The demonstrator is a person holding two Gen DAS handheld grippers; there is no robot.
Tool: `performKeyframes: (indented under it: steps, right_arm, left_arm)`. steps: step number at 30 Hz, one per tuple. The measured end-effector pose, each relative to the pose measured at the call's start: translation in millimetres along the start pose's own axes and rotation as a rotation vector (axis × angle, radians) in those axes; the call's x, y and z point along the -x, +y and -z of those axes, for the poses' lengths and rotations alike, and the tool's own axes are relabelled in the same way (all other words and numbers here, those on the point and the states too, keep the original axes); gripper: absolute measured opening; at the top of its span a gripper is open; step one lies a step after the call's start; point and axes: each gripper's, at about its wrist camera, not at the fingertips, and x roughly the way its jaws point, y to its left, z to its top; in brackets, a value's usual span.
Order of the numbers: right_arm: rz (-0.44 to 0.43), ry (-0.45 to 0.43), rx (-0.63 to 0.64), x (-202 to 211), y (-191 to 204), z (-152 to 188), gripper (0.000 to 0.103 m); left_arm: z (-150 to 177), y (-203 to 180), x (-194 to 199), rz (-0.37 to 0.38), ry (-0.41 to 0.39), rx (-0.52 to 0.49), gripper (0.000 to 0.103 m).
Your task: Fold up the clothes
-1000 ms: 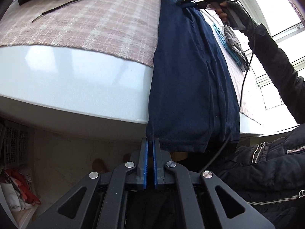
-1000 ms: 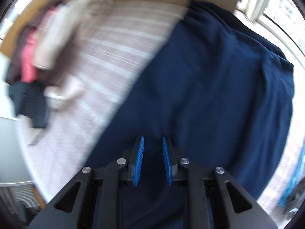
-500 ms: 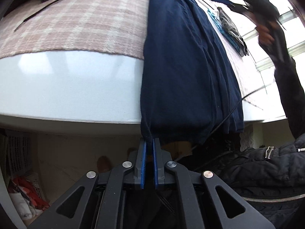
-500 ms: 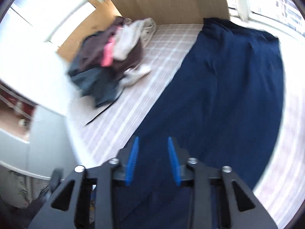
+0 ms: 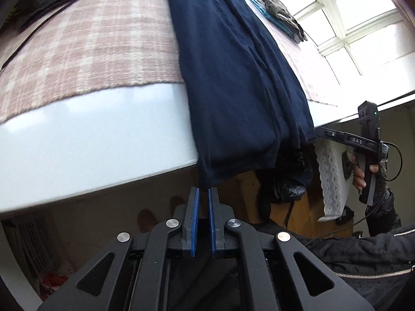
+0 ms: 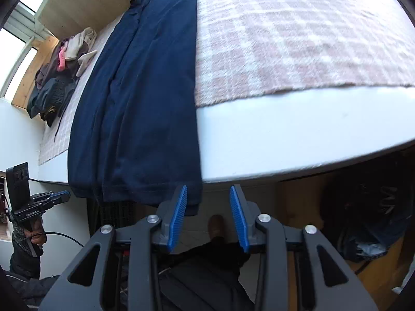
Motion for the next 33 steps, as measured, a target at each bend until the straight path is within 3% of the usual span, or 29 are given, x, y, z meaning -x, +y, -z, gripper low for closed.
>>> performKeyframes:
  steps: [3, 9, 11, 15, 22, 27, 30, 33]
  right_arm:
    - [-0.032, 0.001, -0.014, -2, 5, 6, 0.035]
    - [-0.058, 0.026, -0.049, -19, -1, 0, 0.036]
    - [-0.104, 0.04, -0.051, -22, -4, 1, 0.036]
    - [-0.171, -0.014, -0.034, -3, -15, 9, 0.035]
    - [-0.03, -0.004, 0.222, -14, 22, -1, 0.034]
    - [0.02, 0.019, 0.369, -24, 34, 2, 0.034]
    - [-0.014, 0.015, 0.35, -20, 24, 2, 0.033]
    - [-0.025, 0.004, 0.354, -19, 21, 2, 0.021]
  left_arm:
    - [-5, -8, -3, -0.004, 0.017, -0.04, 0.005]
    - [-5, -7, -8, -0.004, 0.026, -0.03, 0.005]
    - [-5, -12, -9, -0.002, 0.026, -0.028, 0.005]
    - [-3, -21, -6, -0.01, 0.025, -0.045, 0.005]
    - [-6, -39, -16, -0.019, 0.056, -0.082, 0.005]
    - [-9, -47, -16, -0.02, 0.068, -0.093, 0.005]
    - [-9, -49, -18, -0.026, 0.077, -0.094, 0.005]
    - [-8, -52, -19, -0.025, 0.08, -0.092, 0.005]
